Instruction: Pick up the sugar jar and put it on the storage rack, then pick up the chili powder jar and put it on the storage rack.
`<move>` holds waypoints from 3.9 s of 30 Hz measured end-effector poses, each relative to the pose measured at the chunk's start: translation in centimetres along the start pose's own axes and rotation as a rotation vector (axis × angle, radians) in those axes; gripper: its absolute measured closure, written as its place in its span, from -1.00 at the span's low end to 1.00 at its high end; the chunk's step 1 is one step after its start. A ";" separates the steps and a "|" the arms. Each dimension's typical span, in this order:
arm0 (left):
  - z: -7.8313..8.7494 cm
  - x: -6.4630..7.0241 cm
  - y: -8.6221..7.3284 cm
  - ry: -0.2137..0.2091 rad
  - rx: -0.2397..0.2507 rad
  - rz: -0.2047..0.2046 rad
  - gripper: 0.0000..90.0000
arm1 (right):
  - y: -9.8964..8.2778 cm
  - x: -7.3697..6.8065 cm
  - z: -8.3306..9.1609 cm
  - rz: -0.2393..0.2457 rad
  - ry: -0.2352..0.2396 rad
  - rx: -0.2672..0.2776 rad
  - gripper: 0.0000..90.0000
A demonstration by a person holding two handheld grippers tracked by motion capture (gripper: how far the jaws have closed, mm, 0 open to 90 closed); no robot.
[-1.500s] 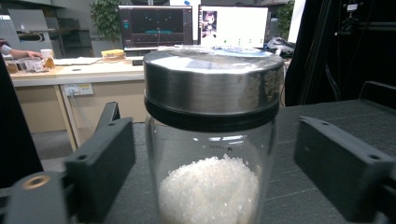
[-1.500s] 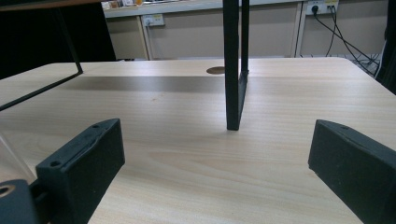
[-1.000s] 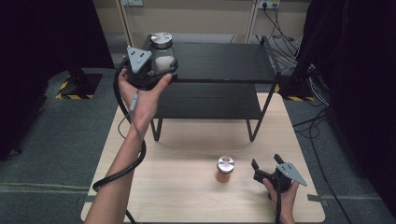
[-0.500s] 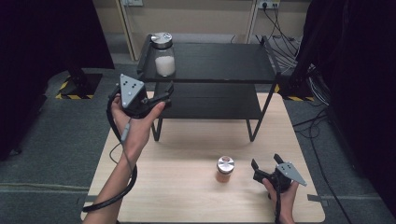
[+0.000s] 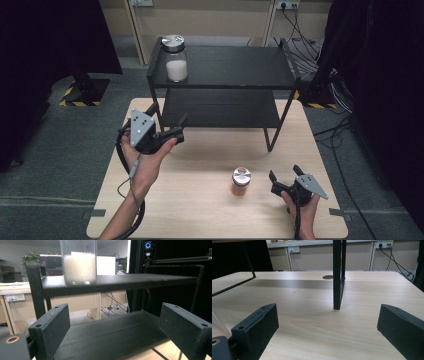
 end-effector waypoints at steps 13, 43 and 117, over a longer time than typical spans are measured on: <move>0.6 0.4 -4.7 -0.010 -0.043 0.040 -0.80 | 0.0 0.0 0.0 0.000 0.000 0.002 -0.92; 2.0 1.6 -16.6 -0.074 -0.179 0.118 -0.80 | 0.0 0.0 0.0 0.003 0.003 0.004 -0.92; 2.4 1.2 -19.3 -0.054 -0.144 0.222 -0.80 | -0.2 0.0 0.1 0.005 0.003 0.013 -0.93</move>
Point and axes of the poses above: each handheld gripper's, and its own axes: z roughly backward along the jaws, y roughly out of its top, x roughly to its right, the point moved 6 cm from there along -z, roughly forward along the jaws, and after that the axes turned 14 degrees about -y, right-handed, at the moved point
